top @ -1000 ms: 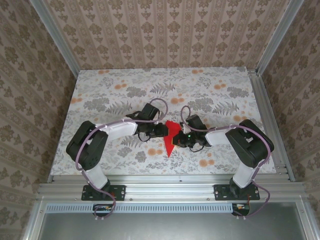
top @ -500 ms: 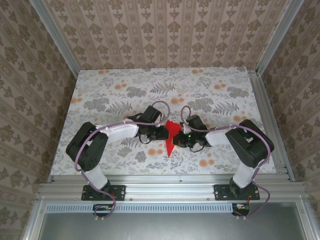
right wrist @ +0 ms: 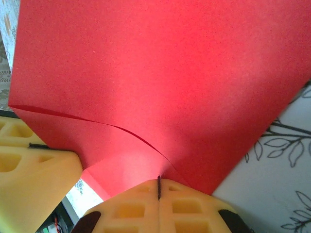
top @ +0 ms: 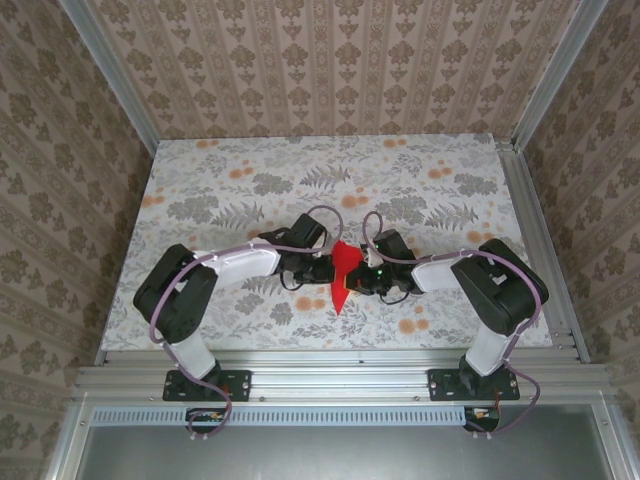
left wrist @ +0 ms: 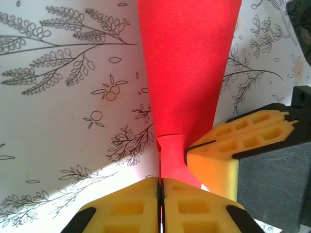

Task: Fold a paper plane with a square sheet of paper (pick it up from the middle)
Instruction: Fold the wing for the fifth time at the center of the table.

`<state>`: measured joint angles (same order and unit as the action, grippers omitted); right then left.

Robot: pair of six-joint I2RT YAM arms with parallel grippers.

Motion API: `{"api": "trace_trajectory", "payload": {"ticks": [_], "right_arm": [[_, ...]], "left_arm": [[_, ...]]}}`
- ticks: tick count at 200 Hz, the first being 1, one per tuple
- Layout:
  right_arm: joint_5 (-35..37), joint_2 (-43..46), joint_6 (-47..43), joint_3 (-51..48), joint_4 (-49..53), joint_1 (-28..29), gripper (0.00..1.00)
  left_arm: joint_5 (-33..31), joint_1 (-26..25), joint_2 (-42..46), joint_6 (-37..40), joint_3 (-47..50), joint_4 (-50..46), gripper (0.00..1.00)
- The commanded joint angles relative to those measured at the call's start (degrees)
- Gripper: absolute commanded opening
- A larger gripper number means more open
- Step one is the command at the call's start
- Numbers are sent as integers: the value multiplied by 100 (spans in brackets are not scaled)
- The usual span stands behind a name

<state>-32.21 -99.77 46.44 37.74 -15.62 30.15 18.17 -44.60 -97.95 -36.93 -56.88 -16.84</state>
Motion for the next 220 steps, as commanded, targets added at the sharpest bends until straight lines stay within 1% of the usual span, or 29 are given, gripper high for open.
{"api": "trace_trajectory", "payload": {"ticks": [1,102,182,220], "right_arm": [[180,-122,-51,-171,215,-70,3],[153,-79,22,-235,38,-69,2],[194,387,90,-249,75,-105,3],[251,638,41,-240,286,-145,4]], "left_arm": [[-20,-66,-125,180,-245,-199,10],[222,-142,-477,91,-521,29,10],[230,-154,-559,195,-426,42,10],[222,-146,-557,247,-436,8,10]]}}
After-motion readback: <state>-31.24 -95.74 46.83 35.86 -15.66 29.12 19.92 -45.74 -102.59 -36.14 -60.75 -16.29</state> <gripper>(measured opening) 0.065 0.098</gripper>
